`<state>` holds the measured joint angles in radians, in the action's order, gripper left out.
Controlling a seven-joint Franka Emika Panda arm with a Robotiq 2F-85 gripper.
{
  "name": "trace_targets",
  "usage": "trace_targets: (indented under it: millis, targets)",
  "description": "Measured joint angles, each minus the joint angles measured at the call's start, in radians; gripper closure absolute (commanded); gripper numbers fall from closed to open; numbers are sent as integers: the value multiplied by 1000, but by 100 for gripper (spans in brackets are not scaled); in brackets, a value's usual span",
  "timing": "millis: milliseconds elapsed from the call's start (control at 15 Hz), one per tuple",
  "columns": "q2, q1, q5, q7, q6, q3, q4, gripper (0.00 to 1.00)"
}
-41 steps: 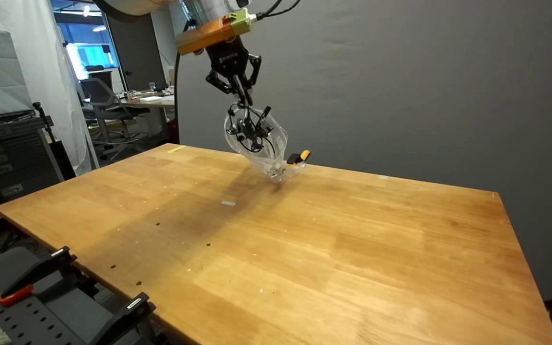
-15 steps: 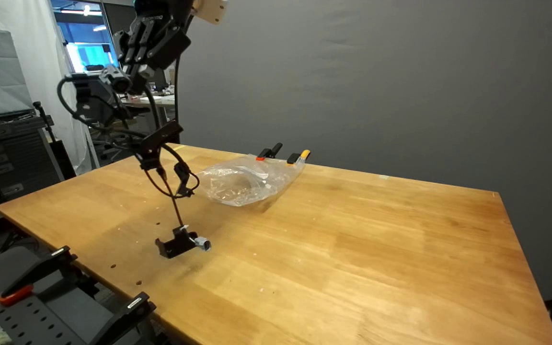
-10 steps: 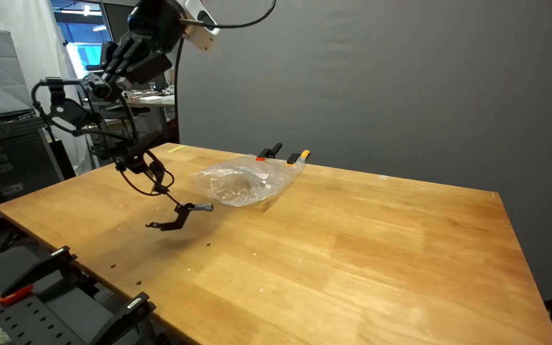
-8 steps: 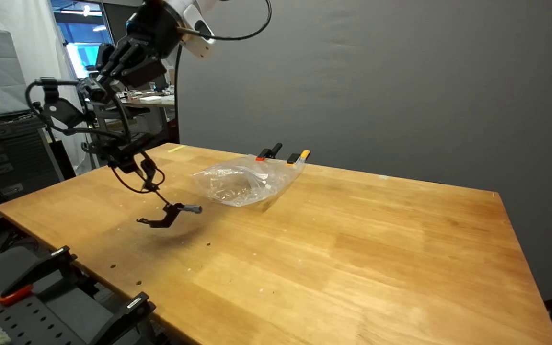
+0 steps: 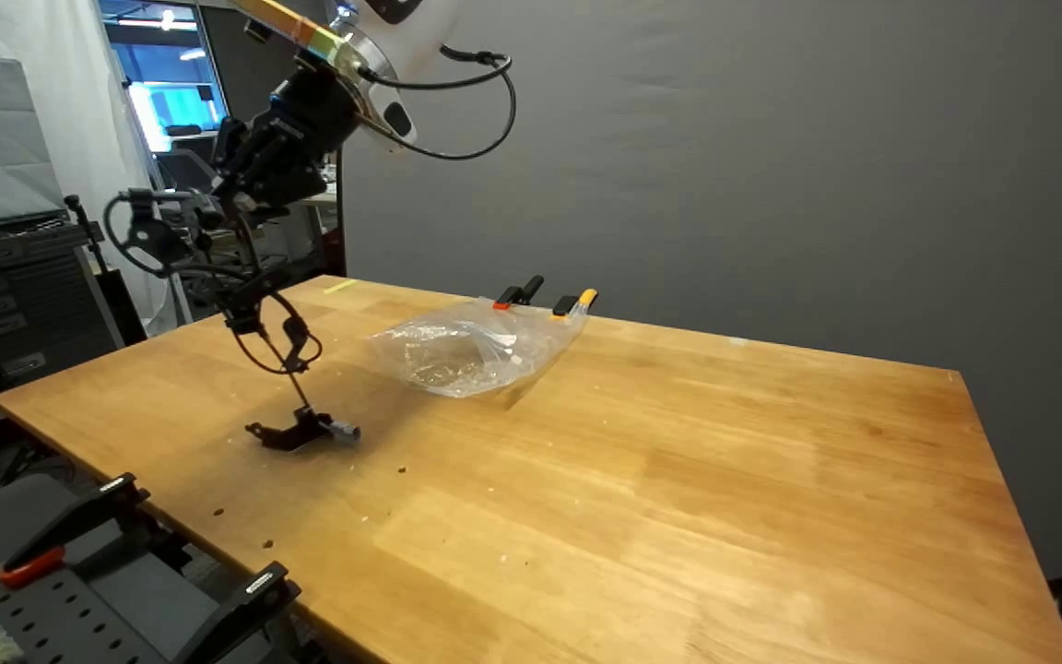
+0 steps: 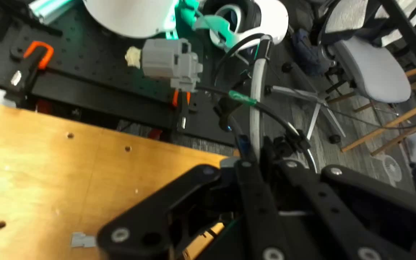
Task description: Take the object from the plastic and put it on the table
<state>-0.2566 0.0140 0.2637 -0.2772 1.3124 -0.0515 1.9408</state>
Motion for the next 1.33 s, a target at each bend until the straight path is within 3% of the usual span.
trace_targets:
  millis: [333,600,1200,1267,1333]
  targets:
    - [-49,30,-48,-27,331,-37,-3,96]
    - [-71,67,-183,-27,547,-46,11,96]
    - [-97,67,-458,-10,1088,-20,100,96]
    - [-97,67,-491,-1,1145,-15,110,94]
    - [-97,67,-526,11,1202,-10,121,69]
